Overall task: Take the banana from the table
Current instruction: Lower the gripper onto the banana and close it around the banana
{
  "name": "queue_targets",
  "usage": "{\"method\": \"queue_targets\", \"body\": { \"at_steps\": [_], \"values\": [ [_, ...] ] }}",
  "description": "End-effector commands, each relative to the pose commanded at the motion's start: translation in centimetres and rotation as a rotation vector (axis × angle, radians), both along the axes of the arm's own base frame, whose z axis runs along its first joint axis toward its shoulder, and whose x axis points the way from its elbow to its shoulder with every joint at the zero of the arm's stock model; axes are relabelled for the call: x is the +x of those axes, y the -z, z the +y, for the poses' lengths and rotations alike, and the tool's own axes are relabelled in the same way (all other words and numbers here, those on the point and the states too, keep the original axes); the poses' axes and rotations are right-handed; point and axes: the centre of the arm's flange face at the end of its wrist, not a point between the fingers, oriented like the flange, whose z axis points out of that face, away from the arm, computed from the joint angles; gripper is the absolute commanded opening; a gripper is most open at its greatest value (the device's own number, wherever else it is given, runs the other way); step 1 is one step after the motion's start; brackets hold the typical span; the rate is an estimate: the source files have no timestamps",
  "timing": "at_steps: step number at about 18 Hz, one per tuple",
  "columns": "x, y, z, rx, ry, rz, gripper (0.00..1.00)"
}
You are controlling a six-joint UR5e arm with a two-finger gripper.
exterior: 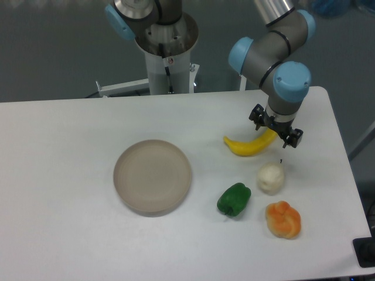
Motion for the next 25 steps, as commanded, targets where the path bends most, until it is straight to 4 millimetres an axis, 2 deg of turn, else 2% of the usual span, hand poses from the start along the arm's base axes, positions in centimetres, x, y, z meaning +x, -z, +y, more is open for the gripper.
{"method": "queue_targets", "body": {
  "at_steps": [5, 10, 13, 21, 25],
  "values": [
    [-0.2, 0.5, 0.0, -0.006, 0.011, -0.003, 1.0],
    [0.2, 2.2, -0.2, -0.004, 0.011, -0.001, 1.0],
    [0.3, 2.5, -0.3, -0.009, 0.011, -0.005, 1.0],
    [1.0, 4.4, -1.5, -0.032, -0.004, -0.039, 1.0],
    [1.1, 4.5, -1.7, -0.033, -0.015, -0.043, 1.0]
  ]
}}
